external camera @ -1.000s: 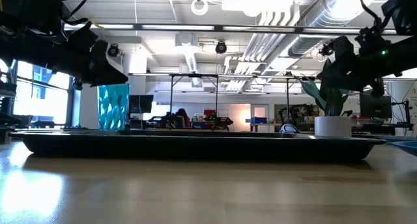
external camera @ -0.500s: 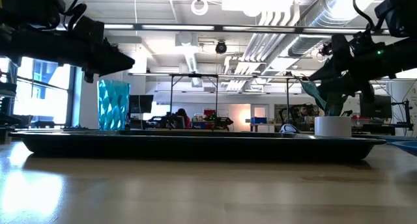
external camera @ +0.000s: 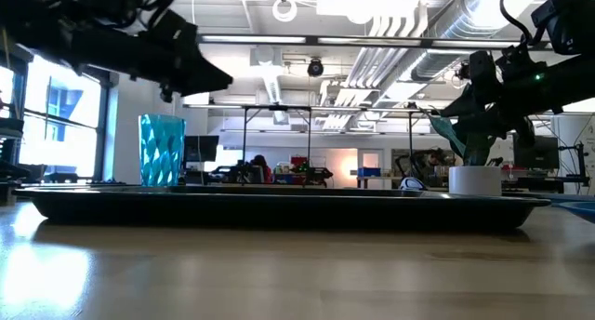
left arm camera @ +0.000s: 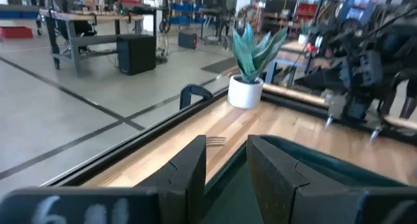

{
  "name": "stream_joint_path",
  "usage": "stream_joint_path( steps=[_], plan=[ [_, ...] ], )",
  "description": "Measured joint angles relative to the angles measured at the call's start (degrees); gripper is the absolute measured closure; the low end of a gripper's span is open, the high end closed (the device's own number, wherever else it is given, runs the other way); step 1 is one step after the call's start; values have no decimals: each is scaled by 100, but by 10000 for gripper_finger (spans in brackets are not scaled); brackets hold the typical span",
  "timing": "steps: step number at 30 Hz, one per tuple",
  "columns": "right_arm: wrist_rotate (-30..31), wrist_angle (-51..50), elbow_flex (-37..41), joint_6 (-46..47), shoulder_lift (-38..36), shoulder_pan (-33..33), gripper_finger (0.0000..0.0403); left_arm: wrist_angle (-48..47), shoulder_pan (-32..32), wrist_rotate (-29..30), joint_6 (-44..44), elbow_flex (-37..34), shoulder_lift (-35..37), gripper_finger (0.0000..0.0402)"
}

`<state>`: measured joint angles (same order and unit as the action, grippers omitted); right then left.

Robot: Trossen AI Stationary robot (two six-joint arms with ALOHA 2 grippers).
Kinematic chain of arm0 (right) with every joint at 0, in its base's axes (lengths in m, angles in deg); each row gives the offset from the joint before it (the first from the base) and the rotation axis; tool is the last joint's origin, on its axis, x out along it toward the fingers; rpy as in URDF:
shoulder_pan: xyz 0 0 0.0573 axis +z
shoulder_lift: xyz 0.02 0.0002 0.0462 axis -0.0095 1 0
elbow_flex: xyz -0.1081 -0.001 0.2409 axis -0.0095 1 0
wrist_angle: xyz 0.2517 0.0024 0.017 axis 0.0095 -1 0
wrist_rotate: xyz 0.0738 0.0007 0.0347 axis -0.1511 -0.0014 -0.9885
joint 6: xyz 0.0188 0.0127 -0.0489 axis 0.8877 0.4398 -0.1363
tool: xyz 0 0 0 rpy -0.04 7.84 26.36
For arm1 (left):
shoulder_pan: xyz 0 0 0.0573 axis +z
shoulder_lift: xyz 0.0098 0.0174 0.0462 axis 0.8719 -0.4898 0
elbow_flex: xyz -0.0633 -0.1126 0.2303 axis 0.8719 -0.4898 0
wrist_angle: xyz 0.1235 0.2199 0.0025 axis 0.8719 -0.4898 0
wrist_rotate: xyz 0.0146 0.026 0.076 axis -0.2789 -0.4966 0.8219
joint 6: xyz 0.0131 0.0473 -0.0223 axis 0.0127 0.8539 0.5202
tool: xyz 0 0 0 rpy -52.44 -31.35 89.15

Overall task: Pick and place plate/cup/fork/spoon on tray
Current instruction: Put the blue plate on the serving tray

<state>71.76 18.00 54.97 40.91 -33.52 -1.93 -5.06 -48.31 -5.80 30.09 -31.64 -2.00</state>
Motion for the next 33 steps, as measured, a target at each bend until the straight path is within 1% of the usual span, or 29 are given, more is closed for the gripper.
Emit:
stream_joint_path(
  steps=[3,7,10,12,15,18,20,21,24,27,30,33],
  plan=[
    [-136,-4,0,-2,0,0,226,0,0,-23,128,395,-619,298],
    [-611,-20,0,0,0,0,226,6,-2,-388,171,974,-1418,298],
    [-1077,-118,0,3,0,2,226,15,-2,-709,-24,1444,-1978,298],
    [-1256,-214,-2,44,0,2,226,36,-28,-874,-341,1751,-2337,298],
    [-1287,-354,-2,184,0,4,226,43,-152,-1138,-748,2243,-2948,298],
    [-1267,-429,-2,342,0,4,226,28,-364,-1375,-781,2681,-3547,298],
    [-1298,-530,-10,467,0,4,226,21,-513,-1384,-781,2947,-3900,298],
    [-1365,-735,-66,583,0,4,226,19,-578,-1390,-781,3060,-4046,298],
    [-1671,-1842,-458,938,131,21,231,-2,-723,-1613,-781,3347,-4386,298],
    [-1801,-2863,-927,1173,494,175,242,7,-779,-2170,-784,3579,-4576,298],
    [-1816,-3204,-1343,1193,943,399,254,2,-800,-2644,-940,3721,-4627,298],
    [-1869,-3283,-1650,1069,1431,606,262,35,-847,-2844,-1134,3784,-4606,298]
  ],
)
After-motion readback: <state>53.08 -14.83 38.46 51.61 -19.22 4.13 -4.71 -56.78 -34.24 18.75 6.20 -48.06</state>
